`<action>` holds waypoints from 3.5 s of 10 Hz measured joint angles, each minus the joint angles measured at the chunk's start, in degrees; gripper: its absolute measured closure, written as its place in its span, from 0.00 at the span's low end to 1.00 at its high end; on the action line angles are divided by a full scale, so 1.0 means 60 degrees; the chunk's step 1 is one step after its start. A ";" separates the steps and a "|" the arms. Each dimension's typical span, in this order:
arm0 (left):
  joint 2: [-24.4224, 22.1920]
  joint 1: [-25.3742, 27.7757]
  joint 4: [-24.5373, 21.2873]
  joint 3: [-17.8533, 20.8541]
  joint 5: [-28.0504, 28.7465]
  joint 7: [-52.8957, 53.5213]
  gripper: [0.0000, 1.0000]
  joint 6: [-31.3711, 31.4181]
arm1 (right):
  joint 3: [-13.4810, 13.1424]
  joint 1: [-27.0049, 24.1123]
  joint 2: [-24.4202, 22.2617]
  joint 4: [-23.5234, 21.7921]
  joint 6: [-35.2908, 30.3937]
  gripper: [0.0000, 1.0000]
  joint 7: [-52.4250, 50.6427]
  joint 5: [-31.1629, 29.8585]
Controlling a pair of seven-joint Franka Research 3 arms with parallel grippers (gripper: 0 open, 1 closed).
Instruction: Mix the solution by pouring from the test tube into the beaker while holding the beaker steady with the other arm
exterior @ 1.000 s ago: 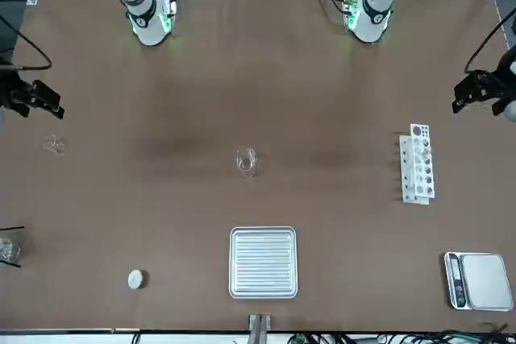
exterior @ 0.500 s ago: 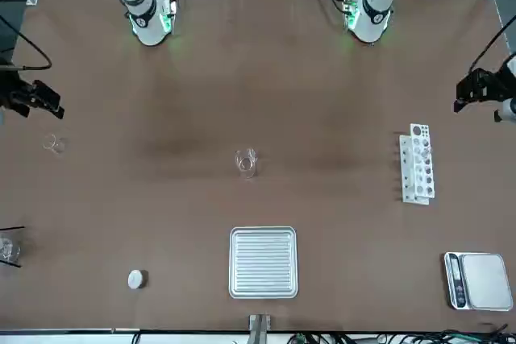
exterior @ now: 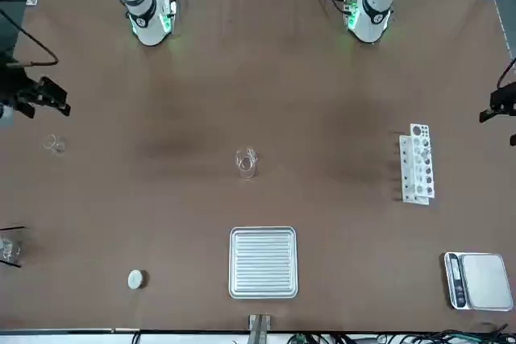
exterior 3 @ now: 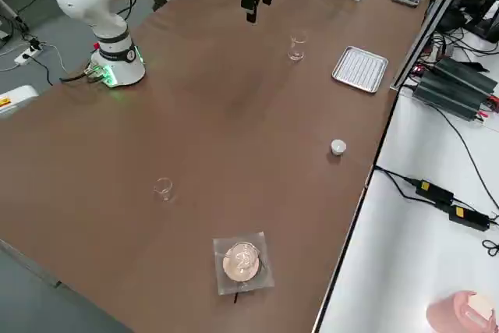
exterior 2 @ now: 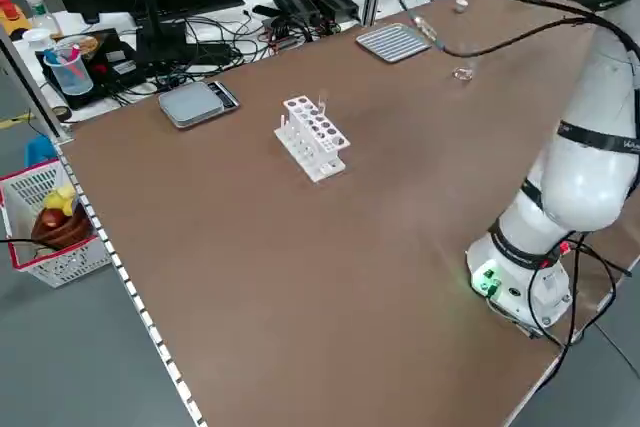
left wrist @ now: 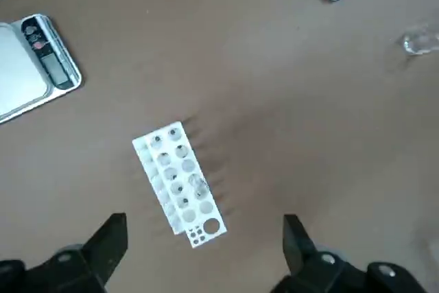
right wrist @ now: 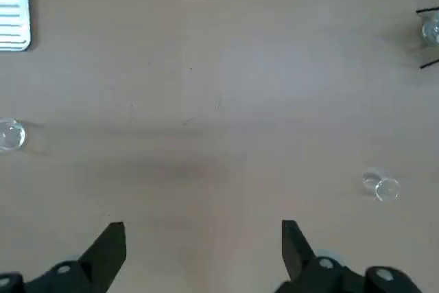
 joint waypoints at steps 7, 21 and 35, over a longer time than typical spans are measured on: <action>0.2324 0.1918 -0.0079 -0.0021 -0.3069 0.7699 0.00 -0.0094 | -0.0045 0.0511 -0.0014 0.0020 0.0022 0.00 -0.2836 0.1409; 0.5510 0.3176 -0.0255 -0.0059 -0.4995 1.4245 0.01 -0.2168 | -0.0103 0.0330 0.2267 -0.3787 0.4330 0.00 -1.5904 0.8836; 0.7054 0.3110 -0.0291 -0.0527 -0.6025 1.5607 0.43 -0.2148 | 0.0060 0.2832 0.5800 -0.4518 0.4376 0.00 -2.3021 1.5795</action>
